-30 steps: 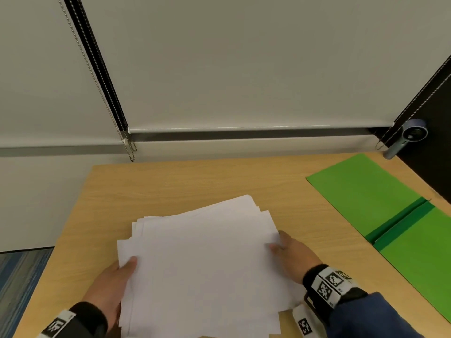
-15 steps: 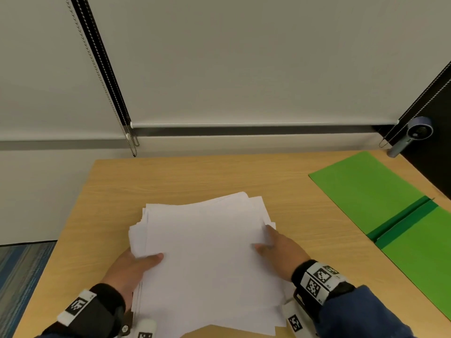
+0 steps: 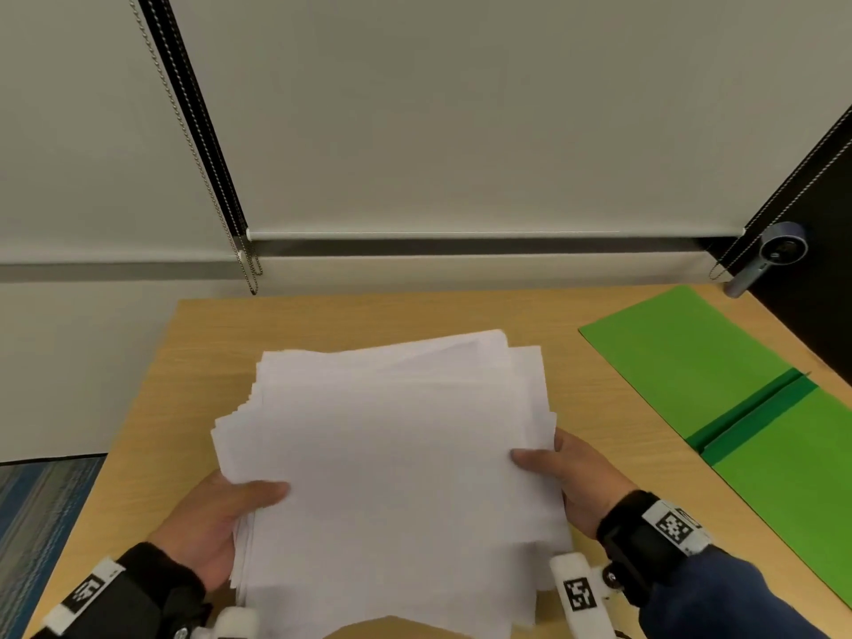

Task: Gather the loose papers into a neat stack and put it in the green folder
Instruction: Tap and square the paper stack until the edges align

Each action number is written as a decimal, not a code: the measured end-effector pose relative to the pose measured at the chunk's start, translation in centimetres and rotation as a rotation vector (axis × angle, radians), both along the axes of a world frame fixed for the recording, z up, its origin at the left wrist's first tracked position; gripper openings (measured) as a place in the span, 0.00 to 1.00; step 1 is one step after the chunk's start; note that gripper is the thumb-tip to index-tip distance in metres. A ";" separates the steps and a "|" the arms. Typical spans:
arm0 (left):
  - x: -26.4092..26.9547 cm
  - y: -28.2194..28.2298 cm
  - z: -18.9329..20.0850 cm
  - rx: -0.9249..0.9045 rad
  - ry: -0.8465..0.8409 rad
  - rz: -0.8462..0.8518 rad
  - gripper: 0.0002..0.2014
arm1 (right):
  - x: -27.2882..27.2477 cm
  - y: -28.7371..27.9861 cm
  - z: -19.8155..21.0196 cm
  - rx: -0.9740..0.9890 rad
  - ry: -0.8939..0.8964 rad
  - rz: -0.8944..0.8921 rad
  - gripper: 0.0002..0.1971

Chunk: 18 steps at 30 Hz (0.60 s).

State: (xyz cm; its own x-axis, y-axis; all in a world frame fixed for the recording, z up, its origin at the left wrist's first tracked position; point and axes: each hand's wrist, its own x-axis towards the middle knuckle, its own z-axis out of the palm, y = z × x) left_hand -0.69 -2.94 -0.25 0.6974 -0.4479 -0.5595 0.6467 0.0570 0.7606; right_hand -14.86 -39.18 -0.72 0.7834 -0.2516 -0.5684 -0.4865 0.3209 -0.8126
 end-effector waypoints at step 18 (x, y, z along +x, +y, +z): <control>1.1 -2.7 -1.3 0.513 -0.258 -0.086 0.33 | 1.6 3.2 -0.8 -0.256 0.196 -0.053 0.27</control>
State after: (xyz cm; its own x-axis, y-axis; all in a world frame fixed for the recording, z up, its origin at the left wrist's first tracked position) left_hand 0.42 -5.63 -1.51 0.8131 -0.2254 -0.5367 0.4227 -0.4052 0.8106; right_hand -13.30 -35.94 -1.55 0.6476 -0.4433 -0.6197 -0.6296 0.1468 -0.7629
